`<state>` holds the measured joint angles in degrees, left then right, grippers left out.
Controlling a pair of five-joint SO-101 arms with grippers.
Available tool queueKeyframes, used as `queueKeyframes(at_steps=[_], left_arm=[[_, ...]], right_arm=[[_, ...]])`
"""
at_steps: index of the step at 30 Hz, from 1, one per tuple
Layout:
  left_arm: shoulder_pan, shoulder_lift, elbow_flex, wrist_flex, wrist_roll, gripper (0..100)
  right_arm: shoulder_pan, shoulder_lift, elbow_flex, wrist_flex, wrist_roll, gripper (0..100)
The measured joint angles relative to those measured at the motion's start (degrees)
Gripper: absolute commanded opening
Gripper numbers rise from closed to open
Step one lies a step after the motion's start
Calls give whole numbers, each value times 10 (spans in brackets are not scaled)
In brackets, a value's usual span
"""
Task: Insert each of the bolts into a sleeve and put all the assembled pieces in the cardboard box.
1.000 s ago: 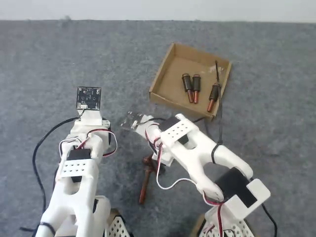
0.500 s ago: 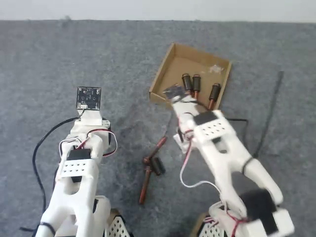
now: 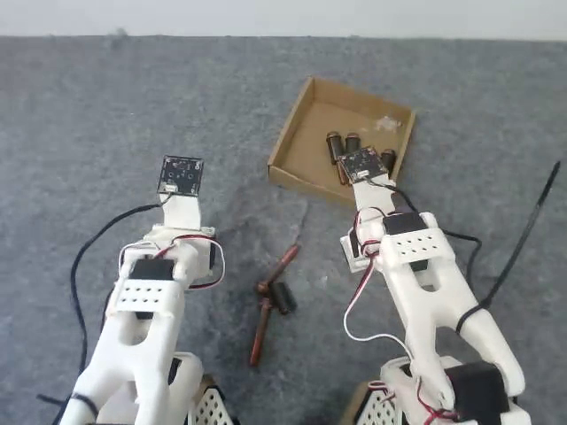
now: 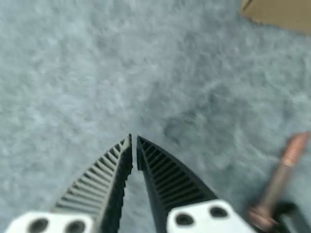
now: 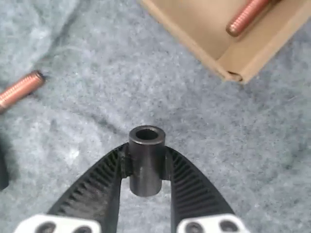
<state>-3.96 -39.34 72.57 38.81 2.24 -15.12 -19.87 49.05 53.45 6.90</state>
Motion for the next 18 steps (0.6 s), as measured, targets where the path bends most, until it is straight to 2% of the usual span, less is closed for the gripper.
queueKeyframes(at_steps=[6, 11, 18], left_arm=[[84, 0, -55, 147, 11, 15], [157, 0, -63, 154, 14, 16], [309, 0, -63, 164, 16, 16]], right_arm=[[0, 0, 0, -4, 0, 6], [0, 0, 0, -4, 0, 6], [0, 0, 0, -4, 0, 6]])
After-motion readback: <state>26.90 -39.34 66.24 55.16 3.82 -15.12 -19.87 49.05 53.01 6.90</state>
